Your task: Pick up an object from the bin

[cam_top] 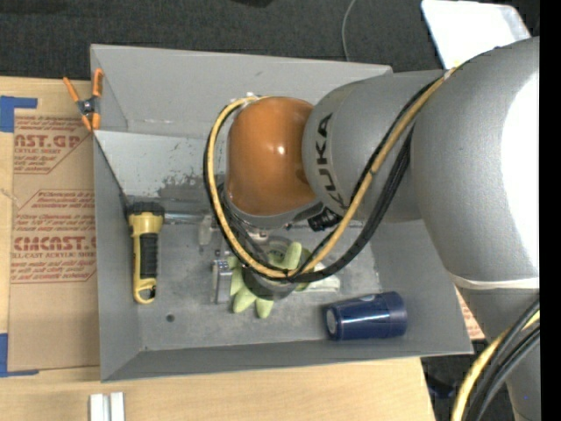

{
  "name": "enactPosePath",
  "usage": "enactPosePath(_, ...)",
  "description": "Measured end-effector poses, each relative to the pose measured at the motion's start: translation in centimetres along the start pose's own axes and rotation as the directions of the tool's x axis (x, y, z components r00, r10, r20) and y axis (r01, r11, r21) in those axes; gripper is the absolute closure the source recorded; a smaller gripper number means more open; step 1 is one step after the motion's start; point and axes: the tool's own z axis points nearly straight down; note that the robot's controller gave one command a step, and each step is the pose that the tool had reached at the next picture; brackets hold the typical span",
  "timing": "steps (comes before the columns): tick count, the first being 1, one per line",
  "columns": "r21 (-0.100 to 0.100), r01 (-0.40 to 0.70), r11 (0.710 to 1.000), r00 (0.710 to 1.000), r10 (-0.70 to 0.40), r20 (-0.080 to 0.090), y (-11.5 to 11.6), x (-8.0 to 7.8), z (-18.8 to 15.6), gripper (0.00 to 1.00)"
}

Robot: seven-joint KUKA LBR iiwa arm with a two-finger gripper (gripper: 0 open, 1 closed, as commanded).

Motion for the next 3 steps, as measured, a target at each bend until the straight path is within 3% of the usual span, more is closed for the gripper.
enactPosePath(1,-0.001,-0.001,1.0,1.0,0.001,0.006,0.0,-0.2,-0.3,0.0)
enactPosePath(2,-0.004,-0.036,0.999,0.999,0.036,0.012,2.2,-2.1,4.5,0.0)
enactPosePath(3,-0.002,0.003,1.0,1.0,-0.003,0.007,-2.4,-3.4,3.5,0.0)
